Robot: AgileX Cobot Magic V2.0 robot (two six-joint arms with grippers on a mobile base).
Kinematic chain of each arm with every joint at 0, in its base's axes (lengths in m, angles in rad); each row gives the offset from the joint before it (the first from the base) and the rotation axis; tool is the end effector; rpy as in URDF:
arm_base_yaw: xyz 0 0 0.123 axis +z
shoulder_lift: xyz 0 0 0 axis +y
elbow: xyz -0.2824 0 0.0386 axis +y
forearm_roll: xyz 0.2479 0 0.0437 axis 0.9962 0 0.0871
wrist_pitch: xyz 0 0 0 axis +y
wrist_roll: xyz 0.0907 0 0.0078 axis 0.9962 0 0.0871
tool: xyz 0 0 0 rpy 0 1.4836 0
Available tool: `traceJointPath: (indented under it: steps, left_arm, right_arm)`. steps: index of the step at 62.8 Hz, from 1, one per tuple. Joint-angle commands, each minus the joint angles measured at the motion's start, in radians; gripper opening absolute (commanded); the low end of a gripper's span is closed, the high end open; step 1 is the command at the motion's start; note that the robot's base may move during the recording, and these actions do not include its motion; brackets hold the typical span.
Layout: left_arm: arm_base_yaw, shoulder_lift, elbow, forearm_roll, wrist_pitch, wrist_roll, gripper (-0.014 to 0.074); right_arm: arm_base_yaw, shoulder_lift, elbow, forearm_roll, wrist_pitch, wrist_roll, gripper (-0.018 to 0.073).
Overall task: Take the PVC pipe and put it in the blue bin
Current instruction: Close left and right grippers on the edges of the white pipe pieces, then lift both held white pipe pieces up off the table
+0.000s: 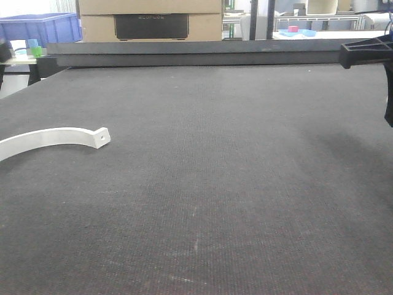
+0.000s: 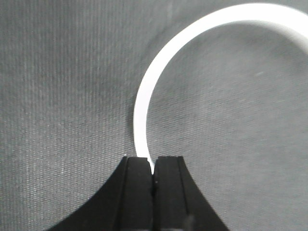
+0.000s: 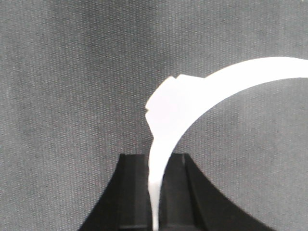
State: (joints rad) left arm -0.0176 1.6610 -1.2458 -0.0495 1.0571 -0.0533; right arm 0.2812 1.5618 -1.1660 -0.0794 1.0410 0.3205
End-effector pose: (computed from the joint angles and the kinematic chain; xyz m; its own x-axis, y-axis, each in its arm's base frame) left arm 0.3249 -0.0096 0.2514 -0.9816 -0.0602 -0.1813 -0.0507 0.9971 -0.0566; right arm 0.2914 0.0777 0.2619 -0.9730 0.0062 -0.2306 0.0071 1.0000 -0.0031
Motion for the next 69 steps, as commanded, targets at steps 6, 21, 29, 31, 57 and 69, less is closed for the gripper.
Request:
traceJointPath:
  steps: [6,21,29,31,57,69]
  left_arm:
    - [0.004,0.029,0.001,-0.008,-0.001,-0.002,0.0081]
    - [0.004,0.053,0.031,-0.008,-0.055,-0.01,0.0262]
    - [0.004,0.069,0.033,-0.008,-0.099,-0.01,0.0232]
    - [0.004,0.078,0.033,-0.008,-0.106,-0.01,0.023]
    - [0.004,0.137,0.033,0.037,-0.106,-0.01,0.0223]
    - [0.004,0.137,0.033,0.036,-0.104,-0.01,0.0155]
  right_arm:
    - [0.0,-0.01,-0.001,-0.02,-0.036,-0.008,-0.0168]
    - [0.0,-0.01,-0.001,-0.02,-0.046,-0.008,-0.0168]
    - [0.0,-0.01,-0.001,-0.02,-0.054,-0.008,-0.0168]
    - [0.0,-0.01,-0.001,-0.02,-0.054,-0.008,-0.0168]
    - [0.0,-0.01,-0.001,-0.02,-0.064,-0.008,-0.0168]
    - [0.0,-0.01,-0.001,-0.02,-0.073,-0.008,-0.0168]
